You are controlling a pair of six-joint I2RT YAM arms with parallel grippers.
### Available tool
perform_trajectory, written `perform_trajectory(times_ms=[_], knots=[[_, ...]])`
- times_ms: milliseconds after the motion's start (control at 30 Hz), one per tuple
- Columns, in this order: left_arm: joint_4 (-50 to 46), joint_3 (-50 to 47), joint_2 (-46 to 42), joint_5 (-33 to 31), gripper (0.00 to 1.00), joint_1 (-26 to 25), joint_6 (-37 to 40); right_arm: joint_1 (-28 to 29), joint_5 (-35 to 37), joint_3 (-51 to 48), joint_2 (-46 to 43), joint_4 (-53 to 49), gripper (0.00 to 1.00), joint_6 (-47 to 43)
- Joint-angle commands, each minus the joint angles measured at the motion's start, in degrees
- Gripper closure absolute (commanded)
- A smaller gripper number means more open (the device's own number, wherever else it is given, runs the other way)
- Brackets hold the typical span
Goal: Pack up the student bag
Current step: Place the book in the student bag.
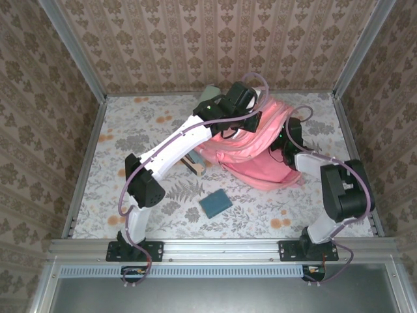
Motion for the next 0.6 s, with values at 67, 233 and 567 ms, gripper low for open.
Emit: perform_trajectory(times_ms=[67,233,567], knots=[[5.24,3.78,-1.96,2.24,1.0,0.3,-1.42,0.71,-0.43,5.4,2.41,1.09,0.51,-1.06],[5.5,3.05,-2.11,2.31,1.0,0.85,-1.5,0.13,0.84,3.98,-3.94,-10.53,0.35,-7.83],[6.27,-0.02,-3.09,2.35,1.0,2.96,-1.76,-1.02,0.55,-1.31,-21.3,-32.11,0.3,-20.5]])
